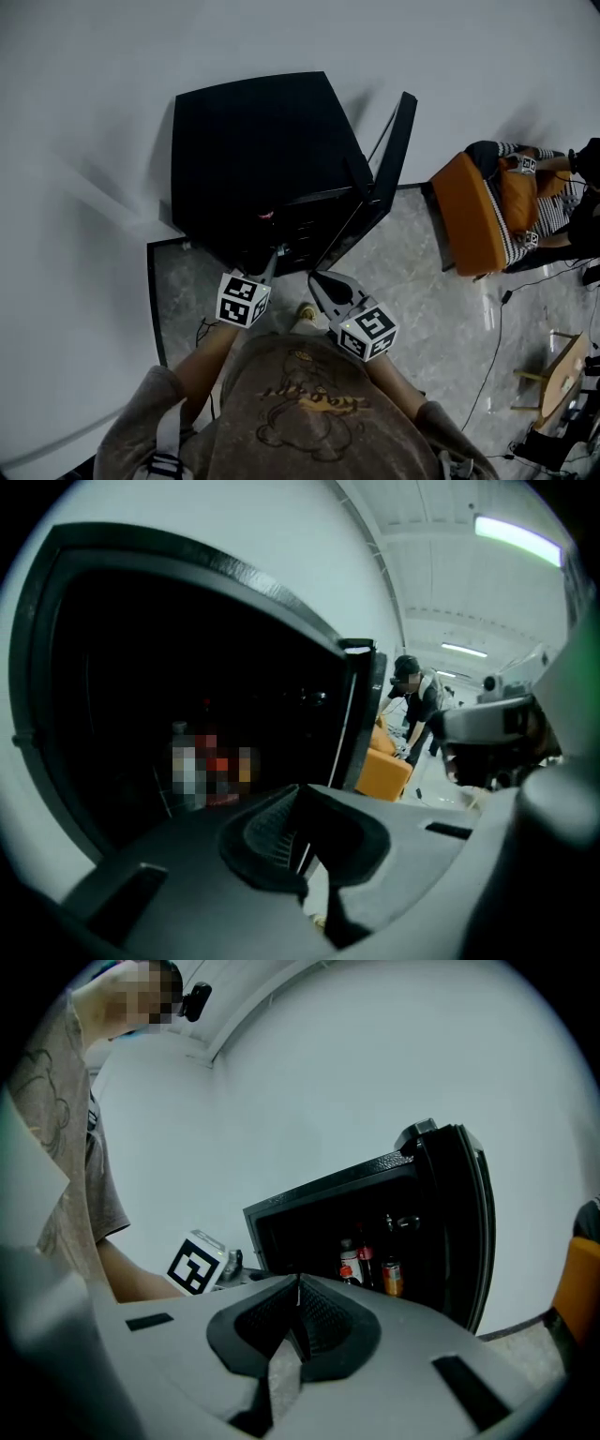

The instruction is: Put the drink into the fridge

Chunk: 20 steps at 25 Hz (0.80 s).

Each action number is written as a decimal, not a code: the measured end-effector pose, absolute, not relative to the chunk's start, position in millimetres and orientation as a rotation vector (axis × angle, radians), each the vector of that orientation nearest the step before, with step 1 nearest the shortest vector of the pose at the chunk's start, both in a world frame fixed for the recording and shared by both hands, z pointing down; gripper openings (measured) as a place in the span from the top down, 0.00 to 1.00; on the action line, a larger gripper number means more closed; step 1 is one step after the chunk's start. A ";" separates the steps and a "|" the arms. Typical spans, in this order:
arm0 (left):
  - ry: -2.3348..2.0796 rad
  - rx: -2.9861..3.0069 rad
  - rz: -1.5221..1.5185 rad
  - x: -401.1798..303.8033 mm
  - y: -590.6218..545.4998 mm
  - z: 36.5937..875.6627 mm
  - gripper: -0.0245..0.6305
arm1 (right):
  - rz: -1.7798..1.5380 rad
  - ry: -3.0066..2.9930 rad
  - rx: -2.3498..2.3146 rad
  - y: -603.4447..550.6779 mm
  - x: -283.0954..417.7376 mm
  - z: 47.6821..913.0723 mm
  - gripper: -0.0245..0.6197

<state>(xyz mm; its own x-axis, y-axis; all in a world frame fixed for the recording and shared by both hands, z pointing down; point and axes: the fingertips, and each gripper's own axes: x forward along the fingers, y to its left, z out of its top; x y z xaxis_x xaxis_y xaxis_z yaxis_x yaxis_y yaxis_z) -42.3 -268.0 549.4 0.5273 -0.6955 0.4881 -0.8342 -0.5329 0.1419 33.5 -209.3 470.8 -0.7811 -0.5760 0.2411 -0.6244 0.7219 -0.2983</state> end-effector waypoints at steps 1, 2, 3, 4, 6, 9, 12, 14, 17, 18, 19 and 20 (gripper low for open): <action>-1.239 2.429 0.522 -40.5 -260.5 541.8 0.96 | 0.553 -2.795 0.968 -208.6 33.3 470.1 0.93; -1.218 2.445 0.510 -39.2 -253.0 534.1 0.96 | 0.552 -2.797 0.959 -207.8 33.5 469.6 0.93; -1.199 2.463 0.501 -38.0 -245.6 526.0 0.96 | 0.552 -2.799 0.951 -207.1 33.8 469.1 0.93; -1.180 2.486 0.494 -36.6 -238.4 517.6 0.96 | 0.551 -2.800 0.944 -206.4 34.2 468.4 0.93; -1.139 2.528 0.470 -34.0 -225.3 501.5 0.96 | 0.550 -2.805 0.926 -205.3 34.4 466.5 0.93; -1.095 2.548 0.418 -32.8 -210.8 484.6 0.96 | 0.537 -2.819 0.880 -203.2 31.8 463.2 0.93; -1.101 2.584 0.424 -32.8 -205.3 477.0 0.96 | 0.510 -2.834 0.821 -201.3 27.2 460.1 0.93; -1.105 2.599 0.415 -33.6 -203.7 473.5 0.96 | 0.491 -2.841 0.783 -199.1 22.5 458.6 0.93; -1.107 2.598 0.391 -34.6 -202.6 469.9 0.96 | 0.475 -2.852 0.730 -195.3 15.1 456.5 0.93; -1.110 2.597 0.388 -35.5 -202.8 469.3 0.96 | 0.469 -2.859 0.707 -194.0 12.3 455.5 0.93; -1.117 2.596 0.388 -37.0 -203.2 469.1 0.96 | 0.461 -2.866 0.681 -192.8 9.2 454.3 0.93; -1.125 2.594 0.390 -38.7 -203.5 469.4 0.96 | 0.449 -2.871 0.651 -191.4 6.1 453.2 0.93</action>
